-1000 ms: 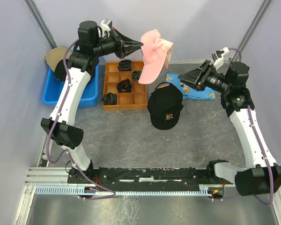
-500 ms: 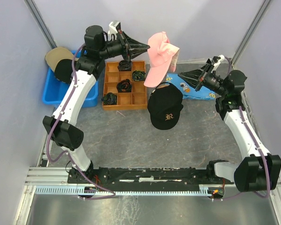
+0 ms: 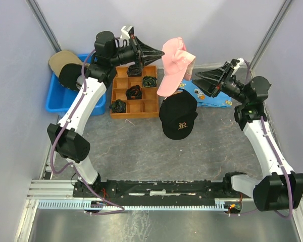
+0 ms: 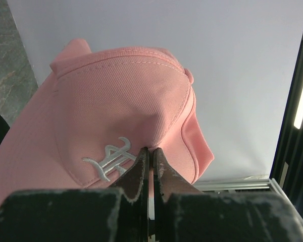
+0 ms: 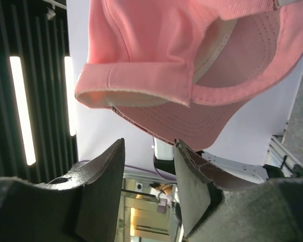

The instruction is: Stack the hats

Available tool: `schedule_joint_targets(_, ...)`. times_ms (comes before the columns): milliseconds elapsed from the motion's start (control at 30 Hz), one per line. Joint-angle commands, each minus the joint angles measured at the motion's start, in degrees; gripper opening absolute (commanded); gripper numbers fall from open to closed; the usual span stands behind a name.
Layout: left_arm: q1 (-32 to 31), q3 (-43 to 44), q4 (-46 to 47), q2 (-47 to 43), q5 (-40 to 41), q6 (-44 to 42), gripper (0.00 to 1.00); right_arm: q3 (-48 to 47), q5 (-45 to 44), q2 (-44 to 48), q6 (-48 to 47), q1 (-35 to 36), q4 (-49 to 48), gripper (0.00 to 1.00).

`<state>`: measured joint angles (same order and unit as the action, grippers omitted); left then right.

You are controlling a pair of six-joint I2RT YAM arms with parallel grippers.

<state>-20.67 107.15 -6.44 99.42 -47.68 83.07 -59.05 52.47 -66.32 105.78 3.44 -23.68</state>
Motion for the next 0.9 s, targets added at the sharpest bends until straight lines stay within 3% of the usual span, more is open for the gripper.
schedule_joint_targets(0, -0.99, 0.84, 5.29, -3.40, -3.15, 0.04, 0.03, 1.91, -3.34, -0.77, 12.46, 0.14, -12.28, 0.52)
schedule_joint_targets(233, -1.56, 0.76, 7.50, -3.94, -4.42, -4.01, 0.03, 4.58, -9.36, -3.13, 30.47, 0.13, -27.39, 0.56)
schedule_joint_targets(600, -1.79, -0.94, 5.23, -4.35, -3.54, -13.82, 0.03, 6.12, -12.59, -0.54, 38.88, 0.44, -26.61, 0.57)
schedule_joint_targets(867, -1.75, 4.04, 2.81, -1.06, -1.54, -19.90, 0.03, 6.86, -11.67, 1.97, 40.48, 0.51, -23.51, 0.58)
